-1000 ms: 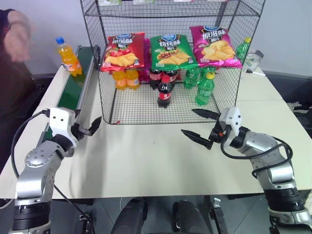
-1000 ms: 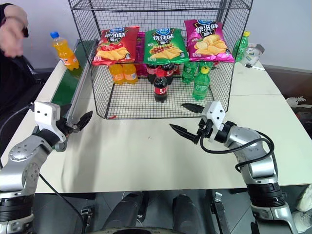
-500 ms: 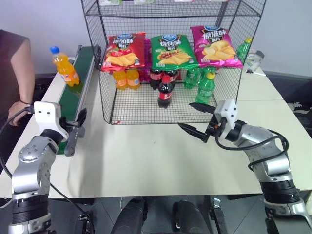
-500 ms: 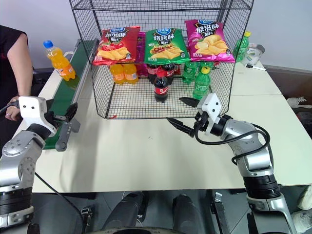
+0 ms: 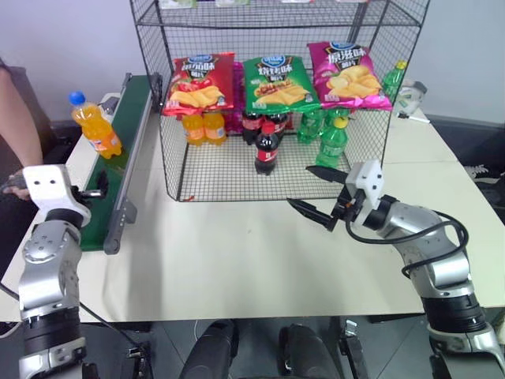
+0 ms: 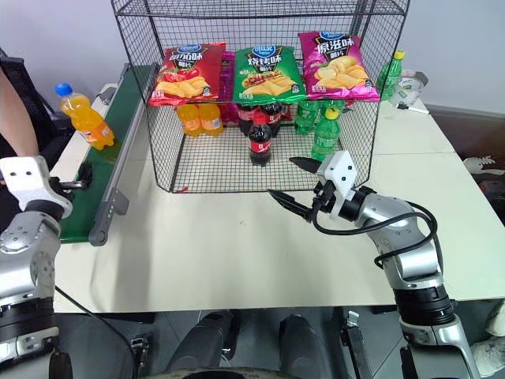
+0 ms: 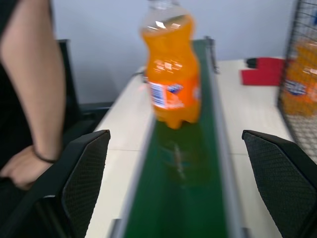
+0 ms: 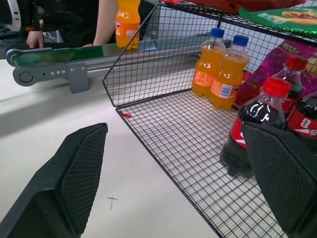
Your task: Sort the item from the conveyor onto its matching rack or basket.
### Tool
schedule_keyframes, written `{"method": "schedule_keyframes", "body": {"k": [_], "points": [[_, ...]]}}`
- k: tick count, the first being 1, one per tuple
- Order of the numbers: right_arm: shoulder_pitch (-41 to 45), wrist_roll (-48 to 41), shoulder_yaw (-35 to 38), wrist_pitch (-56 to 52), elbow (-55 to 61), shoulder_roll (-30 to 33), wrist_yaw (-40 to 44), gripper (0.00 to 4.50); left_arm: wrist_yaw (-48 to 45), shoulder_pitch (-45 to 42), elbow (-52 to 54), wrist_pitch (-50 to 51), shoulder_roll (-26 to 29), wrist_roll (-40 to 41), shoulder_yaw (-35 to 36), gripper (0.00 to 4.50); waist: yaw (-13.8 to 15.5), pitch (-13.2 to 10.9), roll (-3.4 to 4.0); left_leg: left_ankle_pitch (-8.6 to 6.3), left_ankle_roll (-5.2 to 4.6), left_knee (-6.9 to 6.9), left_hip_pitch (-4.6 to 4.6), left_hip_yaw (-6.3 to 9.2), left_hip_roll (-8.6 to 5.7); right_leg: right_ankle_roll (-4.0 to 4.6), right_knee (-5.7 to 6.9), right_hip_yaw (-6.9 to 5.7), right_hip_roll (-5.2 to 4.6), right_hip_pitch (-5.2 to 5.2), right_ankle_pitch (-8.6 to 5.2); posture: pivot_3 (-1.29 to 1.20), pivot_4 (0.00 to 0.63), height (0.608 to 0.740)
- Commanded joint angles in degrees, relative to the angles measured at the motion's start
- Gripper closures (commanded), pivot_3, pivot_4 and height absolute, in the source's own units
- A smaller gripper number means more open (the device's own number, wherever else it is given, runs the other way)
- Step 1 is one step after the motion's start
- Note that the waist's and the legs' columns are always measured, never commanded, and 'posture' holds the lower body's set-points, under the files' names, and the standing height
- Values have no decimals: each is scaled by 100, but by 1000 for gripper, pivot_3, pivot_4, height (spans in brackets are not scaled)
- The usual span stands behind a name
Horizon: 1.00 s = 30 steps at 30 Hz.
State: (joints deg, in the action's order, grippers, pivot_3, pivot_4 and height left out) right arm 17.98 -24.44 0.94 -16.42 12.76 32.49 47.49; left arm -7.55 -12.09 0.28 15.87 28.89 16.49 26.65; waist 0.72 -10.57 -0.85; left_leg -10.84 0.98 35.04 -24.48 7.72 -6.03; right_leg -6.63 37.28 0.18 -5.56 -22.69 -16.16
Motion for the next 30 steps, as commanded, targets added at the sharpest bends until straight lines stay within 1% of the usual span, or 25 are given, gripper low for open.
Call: {"method": "schedule_keyframes", "body": {"k": [1,19,28,30], "points": [[126,-75,83,6,223,-12,-7,0,13,-12,118,-166,10,66,226,26,-1,0,0,0,0,1,0,0,0,0,0,0,0,0,0,0,150,740],[60,-39,112,142,142,-22,47,0,88,-137,-172,-270,22,129,367,26,-5,0,0,0,0,1,0,0,0,0,0,0,0,1,0,0,150,740],[59,-24,100,215,68,-32,87,0,20,-171,-153,-375,-28,251,405,26,-6,0,0,0,0,1,0,0,0,-1,0,0,0,1,0,0,150,740],[70,-22,104,233,35,-36,107,0,30,-156,-140,-396,-34,257,428,558,-6,0,0,0,0,1,0,0,0,-1,0,0,0,1,0,0,150,740]]}}
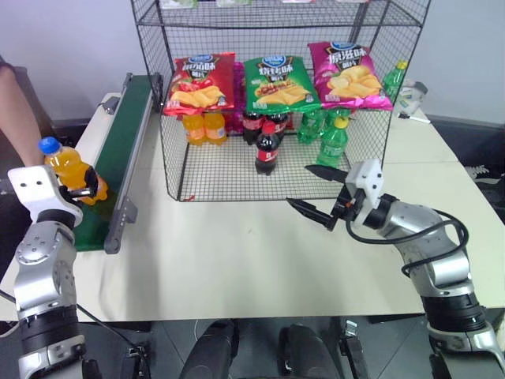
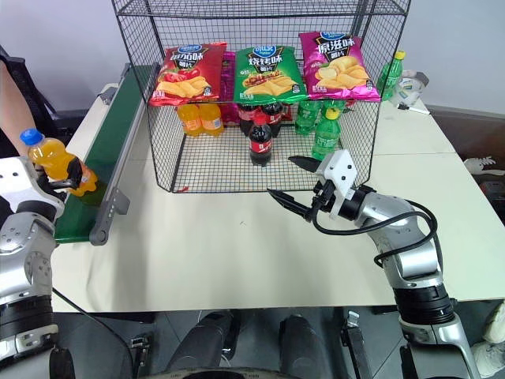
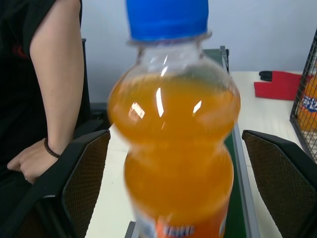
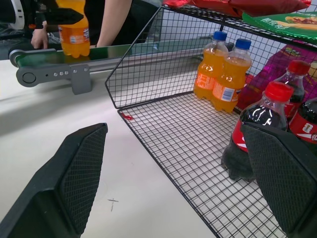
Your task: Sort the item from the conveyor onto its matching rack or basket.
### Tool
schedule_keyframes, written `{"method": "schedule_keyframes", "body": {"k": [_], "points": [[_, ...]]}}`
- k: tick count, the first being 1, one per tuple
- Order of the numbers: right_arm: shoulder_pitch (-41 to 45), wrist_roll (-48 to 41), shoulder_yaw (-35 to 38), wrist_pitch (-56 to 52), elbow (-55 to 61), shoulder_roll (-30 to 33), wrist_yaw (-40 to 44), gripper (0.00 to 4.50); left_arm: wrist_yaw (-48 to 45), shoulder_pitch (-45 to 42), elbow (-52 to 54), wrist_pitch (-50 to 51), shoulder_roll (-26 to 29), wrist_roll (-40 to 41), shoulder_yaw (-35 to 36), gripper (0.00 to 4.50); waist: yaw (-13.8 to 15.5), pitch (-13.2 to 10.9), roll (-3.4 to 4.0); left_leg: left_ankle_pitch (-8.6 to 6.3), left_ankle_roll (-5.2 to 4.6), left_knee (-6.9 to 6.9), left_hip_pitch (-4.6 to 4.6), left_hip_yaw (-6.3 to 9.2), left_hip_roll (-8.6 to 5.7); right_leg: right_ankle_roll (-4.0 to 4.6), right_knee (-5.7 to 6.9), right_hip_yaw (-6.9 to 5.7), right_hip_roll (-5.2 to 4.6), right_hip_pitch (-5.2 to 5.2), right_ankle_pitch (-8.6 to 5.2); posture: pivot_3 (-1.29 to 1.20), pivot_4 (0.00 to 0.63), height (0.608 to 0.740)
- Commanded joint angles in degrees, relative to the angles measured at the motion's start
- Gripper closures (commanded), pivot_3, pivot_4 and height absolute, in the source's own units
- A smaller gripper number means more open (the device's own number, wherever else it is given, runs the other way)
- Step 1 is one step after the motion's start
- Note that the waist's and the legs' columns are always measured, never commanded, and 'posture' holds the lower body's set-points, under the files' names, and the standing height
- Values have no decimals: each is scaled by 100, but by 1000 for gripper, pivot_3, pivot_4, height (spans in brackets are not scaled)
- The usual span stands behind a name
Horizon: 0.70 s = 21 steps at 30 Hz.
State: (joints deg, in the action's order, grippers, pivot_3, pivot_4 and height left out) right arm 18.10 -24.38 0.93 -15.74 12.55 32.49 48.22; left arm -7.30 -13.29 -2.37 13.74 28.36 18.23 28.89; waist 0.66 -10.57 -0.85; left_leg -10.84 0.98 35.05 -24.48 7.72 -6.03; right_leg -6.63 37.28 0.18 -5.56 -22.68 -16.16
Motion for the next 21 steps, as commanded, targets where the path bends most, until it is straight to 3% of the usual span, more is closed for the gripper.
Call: {"method": "schedule_keyframes", "body": {"k": [1,4,13,17,21], "points": [[59,-28,106,171,45,-35,40,0,8,-29,129,-190,19,85,215,956,0,0,0,0,0,0,0,0,0,0,0,0,0,0,0,0,150,740],[47,-28,113,201,17,-31,58,0,-11,10,167,-199,21,114,241,2127,0,0,0,0,0,0,0,0,0,0,1,0,0,0,0,0,150,740],[71,-33,143,185,40,-4,52,0,-553,-287,833,-85,162,910,335,2163,8,-2,-6,0,0,3,-1,1,0,0,0,-2,0,1,0,0,150,740],[73,-36,209,168,89,45,41,0,-1335,-537,1633,702,346,1737,-231,2163,10,-4,-10,0,0,5,-4,3,0,0,0,-4,0,1,0,0,150,740],[18,-23,273,180,138,80,4,0,-1592,-632,2016,1151,311,1975,-768,2163,-13,-2,-5,0,0,5,-2,-1,-3,1,-2,-2,-2,4,0,0,150,740]]}}
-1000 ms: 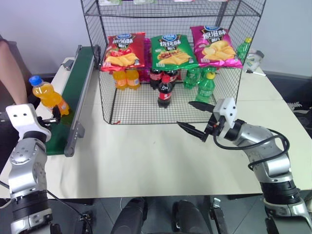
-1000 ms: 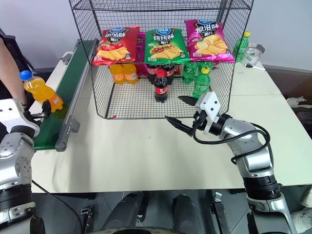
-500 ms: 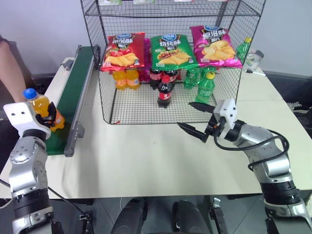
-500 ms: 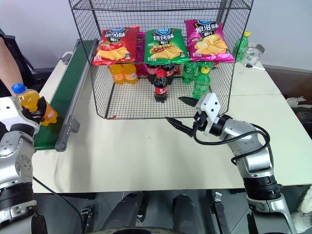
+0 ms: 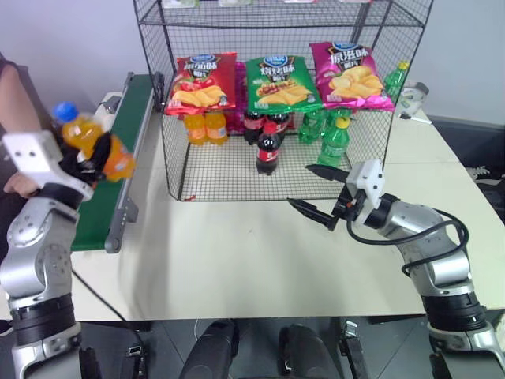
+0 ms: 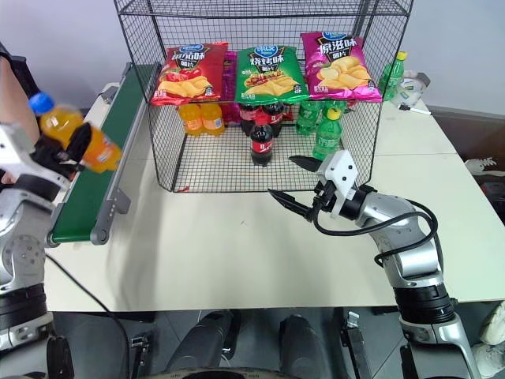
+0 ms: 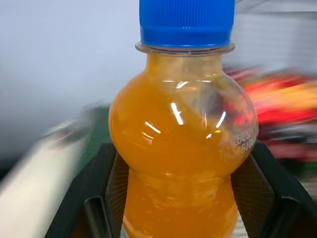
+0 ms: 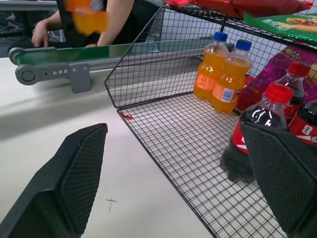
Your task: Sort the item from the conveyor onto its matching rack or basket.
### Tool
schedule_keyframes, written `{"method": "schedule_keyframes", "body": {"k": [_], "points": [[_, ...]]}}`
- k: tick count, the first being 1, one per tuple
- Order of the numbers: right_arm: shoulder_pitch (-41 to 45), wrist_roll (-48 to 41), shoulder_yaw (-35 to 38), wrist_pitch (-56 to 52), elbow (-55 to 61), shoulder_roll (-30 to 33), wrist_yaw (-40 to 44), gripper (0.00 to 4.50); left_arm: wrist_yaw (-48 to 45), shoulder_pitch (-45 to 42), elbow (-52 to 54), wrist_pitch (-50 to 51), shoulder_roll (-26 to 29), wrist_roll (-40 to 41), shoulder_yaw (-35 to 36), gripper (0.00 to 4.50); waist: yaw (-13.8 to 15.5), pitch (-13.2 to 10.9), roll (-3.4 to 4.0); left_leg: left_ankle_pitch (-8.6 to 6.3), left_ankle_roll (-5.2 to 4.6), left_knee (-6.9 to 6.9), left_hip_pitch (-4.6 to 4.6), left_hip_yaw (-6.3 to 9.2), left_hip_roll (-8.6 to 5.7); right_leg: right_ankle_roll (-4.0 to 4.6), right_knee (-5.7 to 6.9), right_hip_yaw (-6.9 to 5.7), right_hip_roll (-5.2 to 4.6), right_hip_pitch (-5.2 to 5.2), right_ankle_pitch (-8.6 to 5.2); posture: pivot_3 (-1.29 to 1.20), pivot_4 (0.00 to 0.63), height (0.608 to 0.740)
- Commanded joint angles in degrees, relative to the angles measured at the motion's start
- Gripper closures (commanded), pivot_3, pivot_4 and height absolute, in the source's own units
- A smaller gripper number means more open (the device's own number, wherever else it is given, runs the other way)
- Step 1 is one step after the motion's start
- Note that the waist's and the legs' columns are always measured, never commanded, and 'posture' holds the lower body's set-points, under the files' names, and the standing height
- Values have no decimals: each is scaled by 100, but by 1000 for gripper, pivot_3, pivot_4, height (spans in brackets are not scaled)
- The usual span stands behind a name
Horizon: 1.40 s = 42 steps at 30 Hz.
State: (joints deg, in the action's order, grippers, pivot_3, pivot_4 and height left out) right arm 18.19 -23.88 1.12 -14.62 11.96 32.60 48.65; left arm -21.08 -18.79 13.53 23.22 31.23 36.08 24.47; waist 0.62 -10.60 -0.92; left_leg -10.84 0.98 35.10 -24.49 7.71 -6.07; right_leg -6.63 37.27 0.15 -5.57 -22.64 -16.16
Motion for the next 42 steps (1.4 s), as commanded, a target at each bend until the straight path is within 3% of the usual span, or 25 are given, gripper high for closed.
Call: {"method": "schedule_keyframes", "body": {"k": [1,5,9,19,26,34,38,42], "points": [[-10,-65,277,71,210,78,-57,0,-226,-127,443,225,-29,128,-504,2163,-21,1,4,0,0,-2,1,0,1,0,1,2,1,-2,0,0,150,740],[-111,-46,353,77,289,92,-104,0,-119,-377,43,21,-389,-482,-1249,2163,-33,0,3,2,2,-7,1,-1,5,0,9,5,6,-7,0,0,150,740],[-198,-33,415,66,393,105,-177,0,156,-761,-1039,-698,-924,-1367,-1799,2163,-3,0,3,2,2,-2,0,-2,2,-1,8,1,6,-5,0,0,150,740],[-378,-30,423,-18,684,90,-398,0,877,-2136,-4576,-2994,-2129,-2516,-1908,2163,16,-2,-3,3,1,5,-3,-1,-4,-4,8,-5,2,-4,2,0,150,740],[-416,-46,437,-136,871,101,-535,0,1650,-3118,-6809,-4260,-2301,-2929,-1807,2163,-7,-3,-4,3,1,3,-4,-2,-4,-5,10,-8,5,-7,2,0,150,740],[-471,-73,518,-175,923,154,-537,0,1836,-3450,-7774,-4744,-2307,-3012,-1650,2163,5,-3,-5,3,0,6,-3,-2,-7,-6,15,-10,11,-5,2,0,150,740],[-510,-61,541,-118,873,169,-498,0,1730,-3401,-7827,-4772,-2316,-3020,-1589,173,2,-2,-6,3,0,9,-3,-2,-7,-6,22,-11,12,-5,2,0,150,740],[-527,-46,534,-75,836,163,-466,0,1649,-3290,-7670,-4841,-2302,-3013,-1558,11,2,-2,-6,4,0,9,-2,-2,-7,-7,24,-11,12,-5,2,0,150,740]]}}
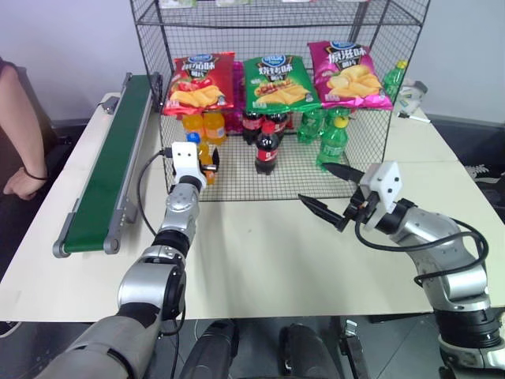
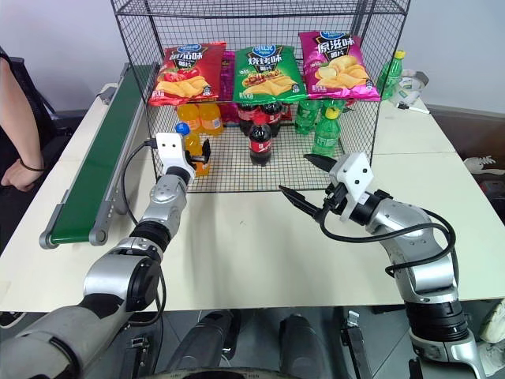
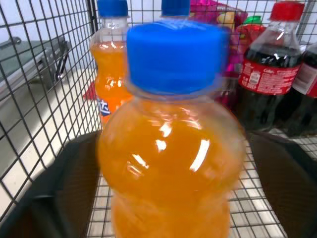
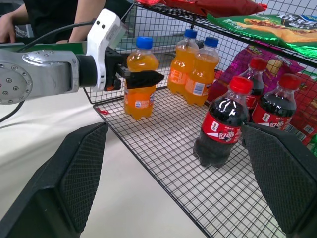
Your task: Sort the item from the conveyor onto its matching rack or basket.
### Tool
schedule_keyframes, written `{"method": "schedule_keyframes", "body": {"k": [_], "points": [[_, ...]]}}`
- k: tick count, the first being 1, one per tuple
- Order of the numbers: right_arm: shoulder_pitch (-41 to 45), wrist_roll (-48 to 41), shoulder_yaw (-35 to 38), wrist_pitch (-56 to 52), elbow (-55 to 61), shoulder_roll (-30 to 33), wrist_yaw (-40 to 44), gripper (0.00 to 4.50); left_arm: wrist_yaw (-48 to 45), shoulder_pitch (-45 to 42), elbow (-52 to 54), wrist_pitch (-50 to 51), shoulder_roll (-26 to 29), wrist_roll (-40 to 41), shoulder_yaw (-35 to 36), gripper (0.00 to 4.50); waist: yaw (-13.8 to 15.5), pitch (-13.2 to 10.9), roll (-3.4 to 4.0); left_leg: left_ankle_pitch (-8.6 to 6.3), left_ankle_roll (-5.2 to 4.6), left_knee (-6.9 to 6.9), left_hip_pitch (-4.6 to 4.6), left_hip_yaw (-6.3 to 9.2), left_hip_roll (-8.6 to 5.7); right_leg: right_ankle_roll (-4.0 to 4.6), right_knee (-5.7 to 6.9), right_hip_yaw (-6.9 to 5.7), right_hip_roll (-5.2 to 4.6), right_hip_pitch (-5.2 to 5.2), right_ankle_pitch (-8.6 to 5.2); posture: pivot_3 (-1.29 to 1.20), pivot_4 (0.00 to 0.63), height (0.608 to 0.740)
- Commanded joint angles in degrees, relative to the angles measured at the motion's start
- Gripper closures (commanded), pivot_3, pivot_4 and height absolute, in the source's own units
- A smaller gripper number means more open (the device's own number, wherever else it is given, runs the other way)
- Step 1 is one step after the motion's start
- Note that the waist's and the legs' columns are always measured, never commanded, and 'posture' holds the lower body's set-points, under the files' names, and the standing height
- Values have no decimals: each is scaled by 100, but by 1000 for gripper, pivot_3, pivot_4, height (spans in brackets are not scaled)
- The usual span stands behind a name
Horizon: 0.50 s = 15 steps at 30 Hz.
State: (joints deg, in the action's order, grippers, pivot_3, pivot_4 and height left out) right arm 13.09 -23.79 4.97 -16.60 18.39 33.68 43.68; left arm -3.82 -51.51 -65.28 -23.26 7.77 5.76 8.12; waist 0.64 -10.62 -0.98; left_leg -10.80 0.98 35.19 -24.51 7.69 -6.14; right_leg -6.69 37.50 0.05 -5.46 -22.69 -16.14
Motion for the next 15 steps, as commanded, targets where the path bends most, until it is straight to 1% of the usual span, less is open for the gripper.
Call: {"method": "schedule_keyframes", "body": {"k": [1,6,9,12,15], "points": [[-21,-50,145,136,184,50,39,0,-103,36,317,-208,65,26,82,11,-1,0,0,0,0,0,0,0,0,0,0,0,0,0,0,0,150,740],[-34,-58,153,172,151,57,84,0,-166,331,964,19,171,-21,48,11,-9,0,0,0,0,0,0,0,0,0,2,1,0,-1,0,0,150,740],[23,-54,136,156,132,56,89,0,-487,689,1801,451,159,217,70,11,-9,1,2,0,0,-1,1,0,1,0,2,1,1,-1,0,0,150,740],[77,-55,116,120,136,57,82,0,-469,1004,2524,932,205,97,-43,11,-8,1,2,0,0,0,1,0,1,0,2,2,0,0,0,0,150,740],[152,-71,99,51,164,67,70,0,-677,1371,3373,1549,273,130,-154,11,-9,2,2,0,1,1,2,1,1,0,4,2,1,0,0,0,150,740]]}}
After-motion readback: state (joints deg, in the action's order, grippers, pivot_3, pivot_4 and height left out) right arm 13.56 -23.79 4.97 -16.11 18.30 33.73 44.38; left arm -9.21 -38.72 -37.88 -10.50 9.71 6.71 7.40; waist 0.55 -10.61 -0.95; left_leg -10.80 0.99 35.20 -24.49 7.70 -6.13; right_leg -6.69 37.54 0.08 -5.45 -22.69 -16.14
